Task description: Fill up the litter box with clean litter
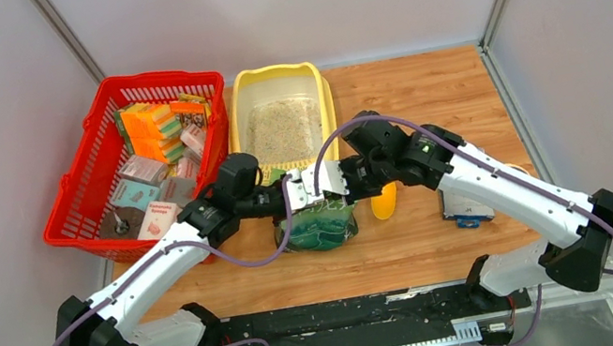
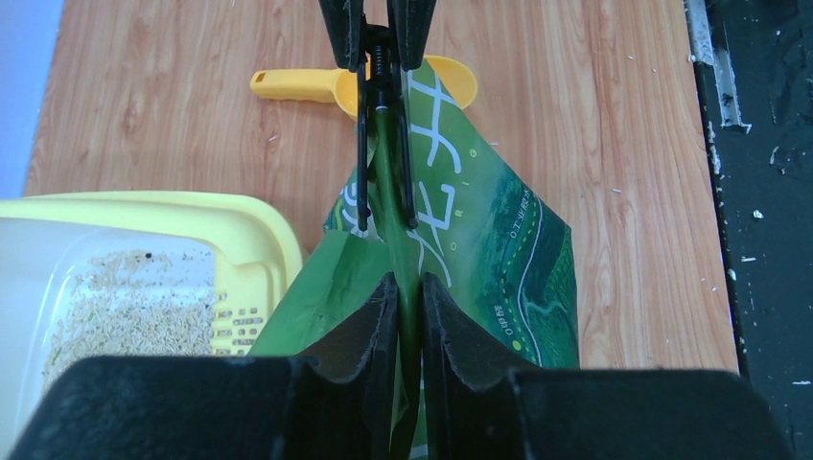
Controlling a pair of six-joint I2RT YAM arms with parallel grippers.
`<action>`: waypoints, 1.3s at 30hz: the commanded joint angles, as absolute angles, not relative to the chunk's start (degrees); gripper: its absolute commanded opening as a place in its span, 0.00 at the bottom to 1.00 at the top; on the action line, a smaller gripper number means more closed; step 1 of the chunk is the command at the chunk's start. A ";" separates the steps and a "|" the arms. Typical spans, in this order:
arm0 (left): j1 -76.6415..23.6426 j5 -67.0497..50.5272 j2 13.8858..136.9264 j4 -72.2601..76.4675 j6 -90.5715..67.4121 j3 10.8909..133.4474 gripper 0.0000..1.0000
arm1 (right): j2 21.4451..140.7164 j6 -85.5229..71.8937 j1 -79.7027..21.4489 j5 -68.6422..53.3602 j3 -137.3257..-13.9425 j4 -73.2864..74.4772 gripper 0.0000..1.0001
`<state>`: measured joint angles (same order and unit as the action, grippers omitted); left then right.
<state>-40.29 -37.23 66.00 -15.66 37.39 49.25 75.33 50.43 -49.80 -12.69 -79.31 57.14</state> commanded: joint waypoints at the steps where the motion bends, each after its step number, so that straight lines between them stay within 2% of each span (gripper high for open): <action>1: -40.69 -37.45 64.43 -14.06 36.83 51.07 0.29 | 76.46 50.54 -50.10 -14.15 -82.09 59.06 0.00; 4: -40.61 -34.64 62.50 -13.36 34.99 50.54 0.44 | 77.17 49.48 -50.01 -15.20 -82.53 59.06 0.00; 10: -37.45 -31.91 53.20 -17.66 33.40 48.17 0.55 | 79.63 48.17 -50.19 -17.31 -85.25 59.94 0.00; 19: -34.63 -26.28 43.16 -26.89 33.40 46.14 0.57 | 82.09 46.58 -50.54 -18.46 -85.35 59.94 0.00; 39: -34.54 -24.61 41.66 -28.39 29.53 47.37 0.57 | 82.88 40.61 -50.45 -25.49 -84.90 56.69 0.00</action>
